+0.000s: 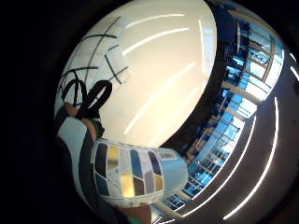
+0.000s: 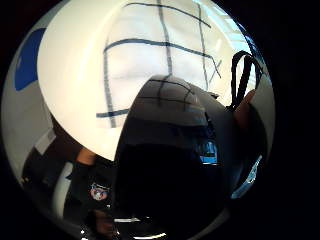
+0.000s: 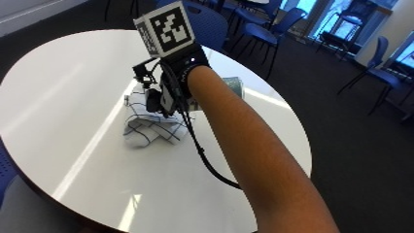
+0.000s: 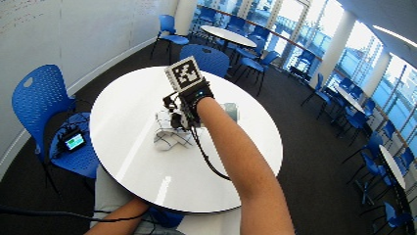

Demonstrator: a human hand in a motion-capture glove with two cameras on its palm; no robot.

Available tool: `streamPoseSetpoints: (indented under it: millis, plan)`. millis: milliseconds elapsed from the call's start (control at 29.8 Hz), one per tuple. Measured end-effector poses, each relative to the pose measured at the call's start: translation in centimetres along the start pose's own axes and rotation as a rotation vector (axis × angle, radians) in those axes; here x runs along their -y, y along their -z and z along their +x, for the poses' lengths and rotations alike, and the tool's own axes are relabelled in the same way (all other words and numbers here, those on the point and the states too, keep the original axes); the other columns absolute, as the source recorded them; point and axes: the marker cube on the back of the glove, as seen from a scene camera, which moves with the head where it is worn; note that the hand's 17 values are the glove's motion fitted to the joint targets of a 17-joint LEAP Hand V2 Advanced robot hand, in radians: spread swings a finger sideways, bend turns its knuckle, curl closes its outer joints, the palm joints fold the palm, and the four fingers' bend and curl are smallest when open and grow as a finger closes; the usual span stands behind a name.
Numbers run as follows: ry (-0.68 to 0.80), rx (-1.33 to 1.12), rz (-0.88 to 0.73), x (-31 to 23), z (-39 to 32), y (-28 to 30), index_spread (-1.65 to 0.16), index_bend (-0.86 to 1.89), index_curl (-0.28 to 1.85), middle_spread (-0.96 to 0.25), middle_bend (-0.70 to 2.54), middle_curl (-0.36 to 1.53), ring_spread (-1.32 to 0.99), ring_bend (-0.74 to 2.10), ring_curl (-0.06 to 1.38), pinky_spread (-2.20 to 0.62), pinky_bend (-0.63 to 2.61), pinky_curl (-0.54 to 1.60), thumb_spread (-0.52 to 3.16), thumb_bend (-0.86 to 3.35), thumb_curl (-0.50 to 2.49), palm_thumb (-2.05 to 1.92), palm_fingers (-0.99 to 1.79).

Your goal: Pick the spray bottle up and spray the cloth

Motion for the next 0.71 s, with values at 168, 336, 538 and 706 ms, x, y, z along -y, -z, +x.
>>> streamPoseSetpoints:
  millis: [168,336,538,706]
  plan:
    - [0.075,0.078,0.059,-0.3,-0.9,1.6,-0.31,0.30,0.53,-0.18,0.51,0.47,-0.19,0.57,0.43,-0.18,0.36,0.37,0.51,-0.04,0.67,0.86,1.35]
    - [0.152,0.149,0.133,0.1,-1.4,2.6,-0.30,0.30,0.53,-0.17,0.51,0.47,-0.19,0.56,0.43,-0.18,0.36,0.37,0.52,-0.04,0.67,0.87,1.35]
    - [0.328,0.496,0.238,-0.7,-1.4,4.2,-0.30,0.30,0.53,-0.17,0.52,0.47,-0.19,0.58,0.43,-0.17,0.35,0.37,0.59,-0.04,0.66,0.85,1.36]
    - [0.452,0.852,0.379,-1.8,0.0,6.3,-0.30,0.30,0.53,-0.17,0.52,0.48,-0.17,0.58,0.43,-0.16,0.33,0.37,0.66,-0.03,0.65,0.85,1.35]
